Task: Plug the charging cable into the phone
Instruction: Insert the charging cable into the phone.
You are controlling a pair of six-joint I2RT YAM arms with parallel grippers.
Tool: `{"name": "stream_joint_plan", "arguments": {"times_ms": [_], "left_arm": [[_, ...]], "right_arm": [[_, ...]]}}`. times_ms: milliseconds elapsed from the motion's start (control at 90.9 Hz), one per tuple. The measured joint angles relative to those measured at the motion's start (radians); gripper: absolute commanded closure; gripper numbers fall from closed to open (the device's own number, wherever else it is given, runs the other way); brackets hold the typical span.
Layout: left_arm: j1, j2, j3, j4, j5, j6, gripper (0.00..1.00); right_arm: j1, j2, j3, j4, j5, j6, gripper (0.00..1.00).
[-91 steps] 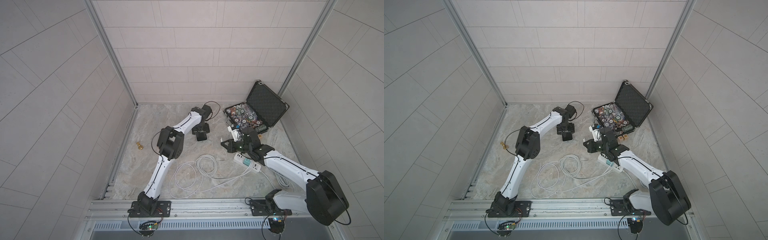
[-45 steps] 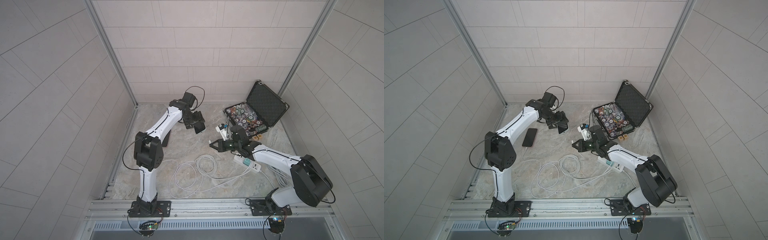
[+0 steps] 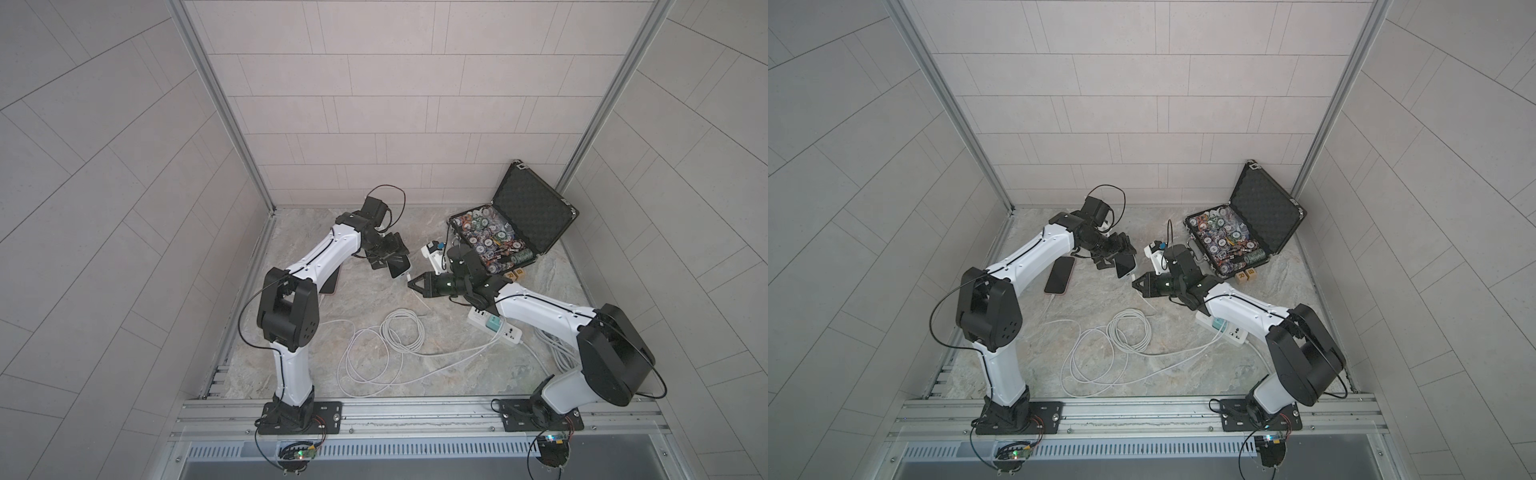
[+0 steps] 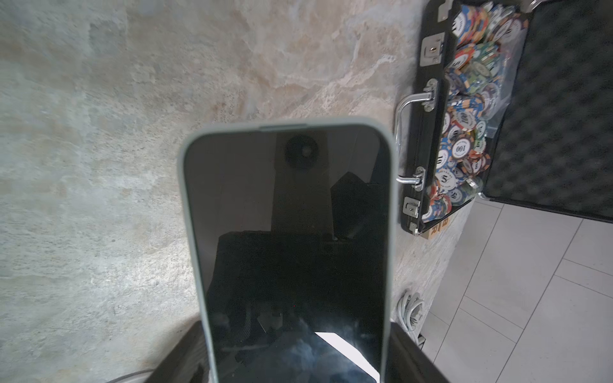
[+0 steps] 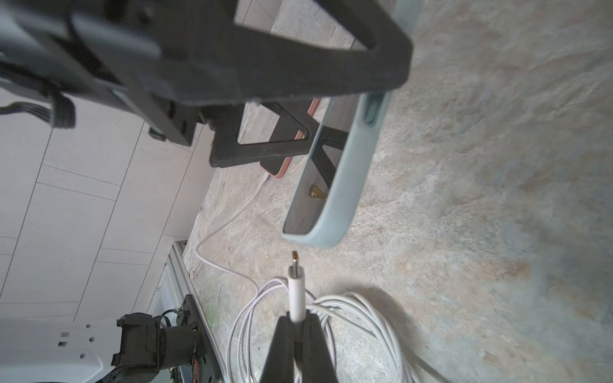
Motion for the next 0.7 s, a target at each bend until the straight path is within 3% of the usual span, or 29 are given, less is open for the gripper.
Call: {"name": "stream_joint_plan", "arguments": {"times_ms": [704], "left_arm": [[0.000, -0.067, -0.063, 0.071, 0.006, -0.013, 0.42]], "right_arm": [[0.016, 0.005, 0.024, 0.002, -0.005, 0.019, 1.00]]}}
